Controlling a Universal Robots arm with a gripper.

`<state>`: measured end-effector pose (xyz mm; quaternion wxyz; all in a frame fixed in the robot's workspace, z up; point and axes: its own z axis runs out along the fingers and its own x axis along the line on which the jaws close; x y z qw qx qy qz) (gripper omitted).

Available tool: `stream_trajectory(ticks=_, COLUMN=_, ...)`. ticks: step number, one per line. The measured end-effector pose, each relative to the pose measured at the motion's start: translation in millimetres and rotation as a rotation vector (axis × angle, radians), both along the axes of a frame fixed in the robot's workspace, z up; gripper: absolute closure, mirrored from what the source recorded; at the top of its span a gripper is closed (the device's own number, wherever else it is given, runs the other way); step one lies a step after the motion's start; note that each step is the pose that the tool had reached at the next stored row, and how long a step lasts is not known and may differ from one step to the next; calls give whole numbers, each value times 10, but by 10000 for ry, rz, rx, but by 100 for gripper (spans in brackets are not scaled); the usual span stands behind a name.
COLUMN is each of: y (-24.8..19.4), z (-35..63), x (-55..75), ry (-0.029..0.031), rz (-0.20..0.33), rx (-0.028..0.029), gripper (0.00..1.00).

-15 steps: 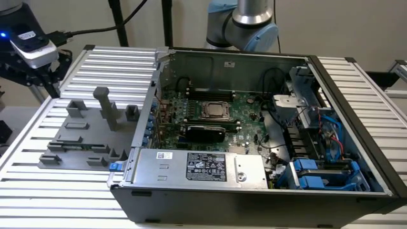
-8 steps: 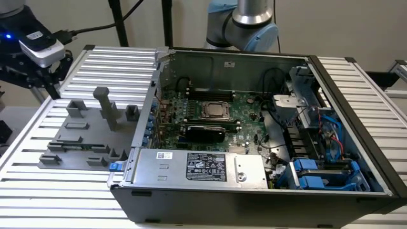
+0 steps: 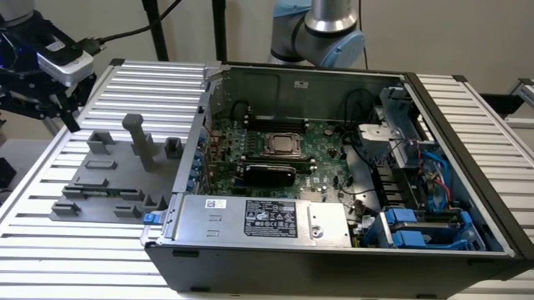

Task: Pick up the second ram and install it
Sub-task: 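Pick up the second ram and move it above second insertion slot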

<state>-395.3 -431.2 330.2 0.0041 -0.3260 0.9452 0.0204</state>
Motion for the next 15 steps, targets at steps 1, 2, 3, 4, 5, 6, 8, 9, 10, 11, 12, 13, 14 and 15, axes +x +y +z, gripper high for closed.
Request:
stream_trajectory(ticks=1, y=0, z=-5, x=0, ry=-1, rz=179, rx=-3, gripper=100)
stream_trajectory(ticks=2, y=0, z=-9, x=0, ry=-1, rz=360, rx=-7, gripper=100)
stream_trajectory(ticks=3, y=0, z=-13, x=0, ry=0, rz=545, rx=-11, gripper=100)
stream_trajectory(ticks=4, y=0, z=-18, x=0, ry=-2, rz=724, rx=-14, gripper=100)
stream_trajectory(ticks=5, y=0, z=-22, x=0, ry=-1, rz=906, rx=-18, gripper=100)
stream_trajectory(ticks=6, y=-1, z=-27, x=0, ry=-2, rz=1090, rx=-22, gripper=100)
stream_trajectory(ticks=8, y=0, z=-36, x=1, ry=-3, rz=1455, rx=-30, gripper=100)
stream_trajectory(ticks=9, y=-1, z=-40, x=1, ry=-3, rz=1630, rx=-34, gripper=100)
stream_trajectory(ticks=10, y=-1, z=-44, x=1, ry=-4, rz=1810, rx=-38, gripper=100)
stream_trajectory(ticks=11, y=-1, z=-49, x=1, ry=-4, rz=1990, rx=-42, gripper=100)
stream_trajectory(ticks=12, y=0, z=-54, x=0, ry=-4, rz=2185, rx=-47, gripper=100)
stream_trajectory(ticks=13, y=0, z=-58, x=0, ry=-6, rz=2364, rx=-51, gripper=100)
stream_trajectory(ticks=14, y=0, z=-63, x=0, ry=-6, rz=2545, rx=-56, gripper=100)
stream_trajectory(ticks=15, y=0, z=-67, x=1, ry=-6, rz=2725, rx=-60, gripper=100)
